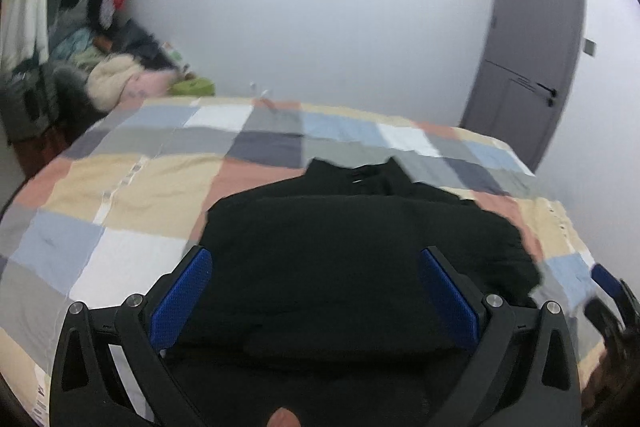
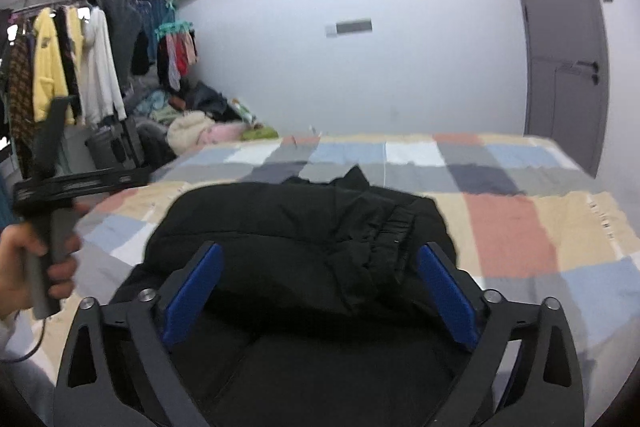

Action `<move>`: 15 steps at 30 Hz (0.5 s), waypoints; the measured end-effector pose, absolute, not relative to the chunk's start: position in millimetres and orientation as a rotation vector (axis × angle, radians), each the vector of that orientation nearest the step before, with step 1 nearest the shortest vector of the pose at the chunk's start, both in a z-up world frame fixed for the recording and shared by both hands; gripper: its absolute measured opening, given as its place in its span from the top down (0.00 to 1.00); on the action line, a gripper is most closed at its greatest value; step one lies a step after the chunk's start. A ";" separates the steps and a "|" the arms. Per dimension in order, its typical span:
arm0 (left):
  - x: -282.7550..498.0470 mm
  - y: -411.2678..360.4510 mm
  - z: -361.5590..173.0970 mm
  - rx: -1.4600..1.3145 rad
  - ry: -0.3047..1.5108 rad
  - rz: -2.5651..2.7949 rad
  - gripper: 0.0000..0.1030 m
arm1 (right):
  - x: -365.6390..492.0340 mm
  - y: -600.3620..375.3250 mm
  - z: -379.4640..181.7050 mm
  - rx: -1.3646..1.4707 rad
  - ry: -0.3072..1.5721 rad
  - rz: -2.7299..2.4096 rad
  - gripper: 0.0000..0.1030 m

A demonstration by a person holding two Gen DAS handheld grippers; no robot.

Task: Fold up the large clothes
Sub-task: 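Lay the sleeve on the jacket and open the left gripper, then press and smooth the folded jacket with both grippers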

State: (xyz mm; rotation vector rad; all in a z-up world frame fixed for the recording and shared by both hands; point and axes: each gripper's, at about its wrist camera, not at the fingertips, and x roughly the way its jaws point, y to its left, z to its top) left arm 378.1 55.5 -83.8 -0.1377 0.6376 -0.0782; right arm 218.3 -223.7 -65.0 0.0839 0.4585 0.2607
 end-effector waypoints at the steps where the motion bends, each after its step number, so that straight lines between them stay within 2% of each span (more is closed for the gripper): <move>1: 385.7 65.4 -94.5 -0.152 0.652 -0.074 0.00 | 235.4 -222.7 -73.6 0.093 0.482 0.250 0.14; 3: 401.0 76.2 -115.4 -0.168 0.678 -0.071 0.00 | 263.4 -218.6 -88.3 0.093 0.512 0.231 0.26; 6: 426.7 80.7 -149.4 -0.165 0.717 -0.065 0.00 | 302.7 -212.3 -111.3 0.091 0.547 0.229 0.36; 10: 456.2 76.4 -189.4 -0.154 0.749 -0.081 0.00 | 341.4 -207.9 -140.5 0.056 0.586 0.194 0.36; 15: 475.4 76.4 -208.2 -0.143 0.723 -0.084 0.00 | 360.2 -206.7 -158.4 0.036 0.588 0.207 0.36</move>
